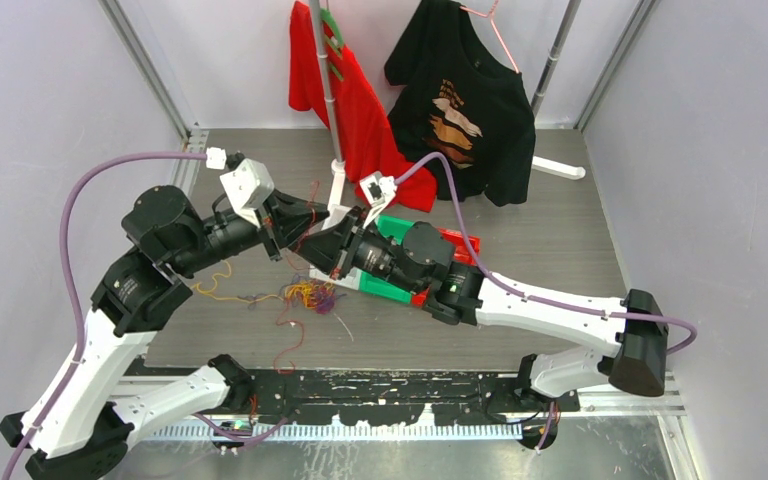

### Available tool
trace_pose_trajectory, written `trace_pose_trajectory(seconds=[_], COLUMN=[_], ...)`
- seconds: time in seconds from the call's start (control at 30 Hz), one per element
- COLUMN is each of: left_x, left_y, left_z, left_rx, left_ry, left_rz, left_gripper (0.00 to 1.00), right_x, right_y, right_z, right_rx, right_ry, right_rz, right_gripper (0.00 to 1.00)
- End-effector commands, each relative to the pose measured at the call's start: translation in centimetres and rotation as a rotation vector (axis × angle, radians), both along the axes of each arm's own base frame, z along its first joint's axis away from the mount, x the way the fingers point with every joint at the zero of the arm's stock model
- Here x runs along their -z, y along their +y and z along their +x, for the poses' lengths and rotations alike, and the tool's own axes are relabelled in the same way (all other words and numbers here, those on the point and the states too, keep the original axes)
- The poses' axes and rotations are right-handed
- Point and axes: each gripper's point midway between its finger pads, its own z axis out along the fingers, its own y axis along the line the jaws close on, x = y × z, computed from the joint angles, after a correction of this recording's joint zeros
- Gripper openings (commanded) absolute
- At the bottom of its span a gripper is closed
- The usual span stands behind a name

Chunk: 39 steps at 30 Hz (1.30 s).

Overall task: Untangle the cables
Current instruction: Pick up the cable from the bin.

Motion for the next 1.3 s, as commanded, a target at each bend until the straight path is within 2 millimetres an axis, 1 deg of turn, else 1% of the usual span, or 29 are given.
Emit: trace_pose_trajectory(seconds=[0.0,0.1,0.17,0.23,0.37,0.47,0.5,0.53,0.57,0.6,0.67,0.73,0.83,0.9,1.0,1.07,1.17,1.27], left_x=[-2.8,-2.7,-2.5,-2.3,-1.9,-1.5,-1.4,-1.2,-1.1,-0.9,-0.3,0.4,2.2,3.2,4.8,5.8,7.4,8.3], left_y=[1.0,1.3,1.5,1.7,1.9,1.9,1.9,1.9,1.9,1.9,1.9,1.9,1.9,1.8,1.8,1.8,1.7,1.7], left_z=[0.1,-0.2,-0.4,-0.4,-0.2,-0.1,-0.1,0.1,0.1,0.2,0.2,0.1,-0.3,-0.7,-0.9,-0.8,-1.4,-2.0], left_rx=[-0.041,-0.039,-0.038,-0.042,-0.052,-0.052,-0.053,-0.058,-0.059,-0.059,-0.052,-0.039,0.006,0.037,0.075,0.088,0.136,0.178], left_ry=[-0.086,-0.112,-0.129,-0.139,-0.150,-0.155,-0.157,-0.157,-0.157,-0.161,-0.163,-0.167,-0.167,-0.161,-0.158,-0.140,-0.103,-0.063], left_rz=[-0.059,-0.039,-0.020,-0.006,0.016,0.032,0.039,0.046,0.053,0.065,0.093,0.126,0.206,0.246,0.312,0.349,0.406,0.440], left_gripper=[0.00,0.00,0.00,0.00,0.00,0.00,0.00,0.00,0.00,0.00,0.00,0.00,0.00,0.00,0.00,0.00,0.00,0.00], right_x=[-2.8,-1.9,-2.3,-2.2,-1.8,-1.0,-1.1,-1.1,-0.7,-0.7,-1.2,-2.7,-4.9,-5.9,-6.4,-6.1,-5.3,-4.3], right_y=[-1.6,-3.8,-6.0,-7.6,-10.2,-11.2,-11.3,-11.5,-11.6,-11.9,-12.5,-13.3,-14.4,-14.3,-13.3,-12.4,-11.1,-10.1], right_z=[-0.2,0.5,0.6,0.6,0.3,-0.7,-0.9,-1.2,-1.4,-1.6,-1.6,-1.6,-1.7,-2.1,-2.4,-2.5,-2.9,-2.5], right_rx=[0.031,0.111,0.161,0.193,0.217,0.178,0.163,0.145,0.129,0.120,0.124,0.139,0.161,0.135,0.086,0.042,-0.049,-0.086], right_ry=[-0.066,-0.101,-0.124,-0.150,-0.182,-0.219,-0.234,-0.252,-0.265,-0.279,-0.309,-0.350,-0.427,-0.477,-0.534,-0.570,-0.634,-0.681], right_rz=[0.054,-0.032,-0.057,-0.109,-0.215,-0.301,-0.319,-0.341,-0.380,-0.403,-0.433,-0.434,-0.425,-0.420,-0.454,-0.505,-0.582,-0.646], right_gripper=[0.20,0.42,0.53,0.60,0.69,0.73,0.75,0.78,0.84,0.88,0.92,0.93,0.96,1.00,1.00,1.00,1.00,1.00])
